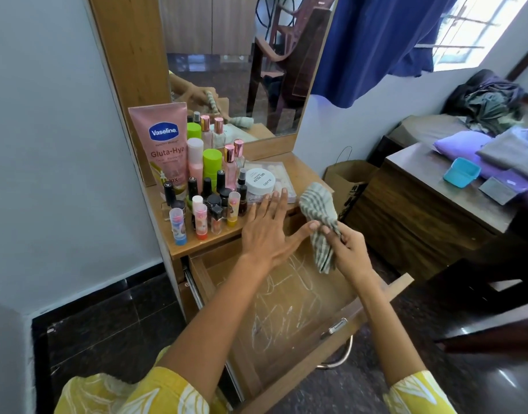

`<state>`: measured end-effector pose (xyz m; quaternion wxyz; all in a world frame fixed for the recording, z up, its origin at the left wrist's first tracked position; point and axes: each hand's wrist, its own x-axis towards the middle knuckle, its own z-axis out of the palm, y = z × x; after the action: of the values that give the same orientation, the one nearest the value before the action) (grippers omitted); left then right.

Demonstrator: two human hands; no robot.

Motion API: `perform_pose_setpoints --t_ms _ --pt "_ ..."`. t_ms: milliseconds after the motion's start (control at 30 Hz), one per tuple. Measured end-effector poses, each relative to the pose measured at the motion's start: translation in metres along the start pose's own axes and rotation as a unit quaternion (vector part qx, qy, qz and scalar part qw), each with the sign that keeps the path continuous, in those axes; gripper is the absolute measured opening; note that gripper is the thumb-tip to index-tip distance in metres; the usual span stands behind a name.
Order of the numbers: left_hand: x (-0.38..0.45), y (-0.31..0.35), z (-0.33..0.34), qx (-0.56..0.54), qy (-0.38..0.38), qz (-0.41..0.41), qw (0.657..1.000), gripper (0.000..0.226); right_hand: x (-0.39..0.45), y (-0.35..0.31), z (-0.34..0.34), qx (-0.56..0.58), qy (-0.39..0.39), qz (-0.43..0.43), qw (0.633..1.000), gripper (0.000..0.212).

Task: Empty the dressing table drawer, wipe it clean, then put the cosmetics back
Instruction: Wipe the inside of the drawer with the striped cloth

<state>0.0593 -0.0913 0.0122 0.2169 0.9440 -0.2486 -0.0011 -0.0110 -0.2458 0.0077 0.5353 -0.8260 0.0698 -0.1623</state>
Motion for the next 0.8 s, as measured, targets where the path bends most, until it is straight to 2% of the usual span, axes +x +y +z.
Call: perform_pose_setpoints --t_ms 100,167,233,333,433,533,800 --pt "-0.001 0.001 -0.005 -0.008 -0.018 -0.001 1.0 0.125 -0.013 -0.005 -0.005 0.172 0.04 0.071 0.982 0.019" --pt "-0.006 0.003 -0.009 0.003 -0.029 0.01 1.0 0.124 -0.018 -0.009 -0.009 0.232 0.045 0.081 0.968 0.022" --pt "-0.016 0.003 -0.011 0.016 -0.021 0.034 0.999 0.113 -0.021 -0.013 -0.011 0.252 0.045 0.081 0.963 0.023" --pt "-0.045 -0.005 -0.009 0.015 -0.008 0.045 0.999 0.089 -0.024 -0.016 -0.014 0.261 0.027 0.089 0.961 0.025" --pt "-0.084 -0.021 -0.007 0.042 -0.043 0.023 0.998 0.08 -0.025 -0.016 -0.012 0.231 -0.004 0.096 0.968 0.033" --pt "-0.113 -0.038 -0.008 0.071 -0.083 0.003 0.994 0.072 -0.024 -0.016 -0.008 0.19 -0.018 0.089 0.977 0.028" --pt "-0.135 -0.075 -0.011 0.107 -0.151 -0.061 0.981 0.072 -0.02 -0.016 0.001 0.134 -0.017 0.063 0.989 0.02"
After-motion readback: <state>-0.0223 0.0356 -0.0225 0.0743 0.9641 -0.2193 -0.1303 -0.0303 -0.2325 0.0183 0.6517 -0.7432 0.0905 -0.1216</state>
